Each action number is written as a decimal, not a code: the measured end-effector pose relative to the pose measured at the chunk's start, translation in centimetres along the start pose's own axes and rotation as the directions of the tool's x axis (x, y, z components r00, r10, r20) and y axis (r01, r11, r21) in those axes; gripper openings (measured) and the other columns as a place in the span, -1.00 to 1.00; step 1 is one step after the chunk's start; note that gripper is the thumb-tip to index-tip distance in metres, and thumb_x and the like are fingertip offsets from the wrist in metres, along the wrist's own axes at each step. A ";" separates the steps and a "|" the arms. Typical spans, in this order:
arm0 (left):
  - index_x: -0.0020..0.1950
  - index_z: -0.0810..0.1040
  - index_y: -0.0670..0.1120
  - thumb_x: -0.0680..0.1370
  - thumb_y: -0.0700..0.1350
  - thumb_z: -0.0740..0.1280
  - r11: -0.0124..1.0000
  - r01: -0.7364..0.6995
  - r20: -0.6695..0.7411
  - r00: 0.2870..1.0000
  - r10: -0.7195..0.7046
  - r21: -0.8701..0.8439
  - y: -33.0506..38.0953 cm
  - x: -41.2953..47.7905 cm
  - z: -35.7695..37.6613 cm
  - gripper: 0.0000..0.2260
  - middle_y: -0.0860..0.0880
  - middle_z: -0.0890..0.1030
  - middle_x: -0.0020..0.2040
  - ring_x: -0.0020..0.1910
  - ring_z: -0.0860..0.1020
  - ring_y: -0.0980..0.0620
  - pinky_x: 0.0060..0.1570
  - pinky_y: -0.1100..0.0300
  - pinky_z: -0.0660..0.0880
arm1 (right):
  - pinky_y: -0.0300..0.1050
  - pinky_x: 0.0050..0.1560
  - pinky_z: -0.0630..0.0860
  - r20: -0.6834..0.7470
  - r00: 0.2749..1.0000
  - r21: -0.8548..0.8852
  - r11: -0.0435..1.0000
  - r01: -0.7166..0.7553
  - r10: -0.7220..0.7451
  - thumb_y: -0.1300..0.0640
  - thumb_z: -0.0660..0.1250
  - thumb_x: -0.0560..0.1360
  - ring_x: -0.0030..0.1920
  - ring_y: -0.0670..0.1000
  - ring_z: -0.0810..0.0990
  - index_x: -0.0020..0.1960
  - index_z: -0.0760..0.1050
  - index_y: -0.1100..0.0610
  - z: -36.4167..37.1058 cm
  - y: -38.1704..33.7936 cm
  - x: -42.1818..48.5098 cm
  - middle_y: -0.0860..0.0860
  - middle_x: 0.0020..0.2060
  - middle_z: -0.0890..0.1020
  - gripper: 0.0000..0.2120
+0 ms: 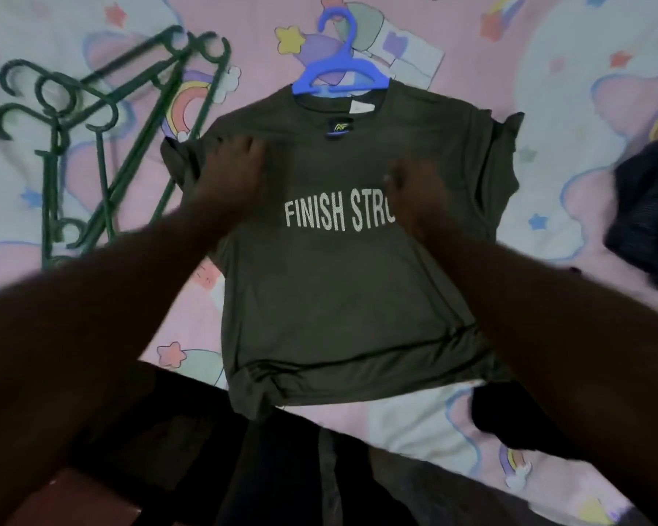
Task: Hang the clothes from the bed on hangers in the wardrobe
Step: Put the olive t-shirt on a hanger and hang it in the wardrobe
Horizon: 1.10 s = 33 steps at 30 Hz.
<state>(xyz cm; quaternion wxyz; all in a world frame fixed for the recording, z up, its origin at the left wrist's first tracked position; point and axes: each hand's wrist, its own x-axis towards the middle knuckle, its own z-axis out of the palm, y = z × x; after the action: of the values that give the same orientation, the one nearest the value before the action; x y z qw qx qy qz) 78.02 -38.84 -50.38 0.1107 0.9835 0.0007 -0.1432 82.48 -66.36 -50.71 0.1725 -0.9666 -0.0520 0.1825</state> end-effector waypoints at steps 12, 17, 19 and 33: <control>0.32 0.42 -0.23 0.55 -0.09 0.28 0.980 0.177 -0.006 0.984 -0.178 -0.096 -2.5 11.8 0.1 -0.62 -0.28 0.44 0.26 0.28 0.40 -0.28 0.21 -0.12 0.38 | 0.23 0.42 0.15 0.020 0.998 -0.262 0.963 0.070 -0.067 0.02 0.16 0.63 0.48 0.22 0.22 0.58 0.05 0.09 -0.2 -2.4 14.4 0.17 0.50 0.24 -0.42; 0.23 0.46 -0.24 0.57 -0.17 0.23 0.971 0.146 0.013 0.989 -0.147 -0.187 -2.0 12.2 -0.5 -0.73 -0.27 0.50 0.20 0.18 0.47 -0.24 0.07 -0.02 0.41 | 0.17 0.26 0.31 -0.018 0.997 -0.381 0.922 0.064 -0.077 0.11 0.20 0.60 0.30 0.27 0.37 0.42 0.27 0.21 -1.1 -2.4 15.1 0.23 0.30 0.39 -0.57; 0.21 0.43 -0.23 0.57 -0.19 0.23 0.958 0.145 0.015 0.989 -0.146 -0.249 -2.0 11.8 -1.2 -0.76 -0.29 0.52 0.18 0.17 0.48 -0.26 0.02 -0.01 0.40 | 0.17 0.21 0.35 -0.013 0.997 -0.334 0.940 0.065 -0.074 0.15 0.20 0.59 0.25 0.30 0.41 0.36 0.31 0.25 -1.8 -2.5 14.9 0.26 0.26 0.39 -0.63; 0.19 0.58 -0.15 0.61 -0.06 0.28 0.939 0.029 -0.003 1.000 -0.031 -0.342 3.1 2.5 -17.8 -0.77 -0.19 0.61 0.10 0.09 0.54 -0.16 -0.01 0.19 0.35 | 0.03 -0.07 0.36 -0.104 0.955 -0.037 0.960 0.277 -0.279 0.17 0.27 0.53 0.07 0.31 0.52 0.18 0.39 0.27 -17.8 -6.9 4.5 0.29 0.03 0.59 -0.73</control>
<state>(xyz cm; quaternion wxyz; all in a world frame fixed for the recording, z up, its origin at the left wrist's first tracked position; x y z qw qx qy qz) 85.55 -38.03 -33.82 0.2776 0.9498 0.0410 -0.1386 93.01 -64.75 -34.28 0.1882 -0.9600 -0.1800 0.1032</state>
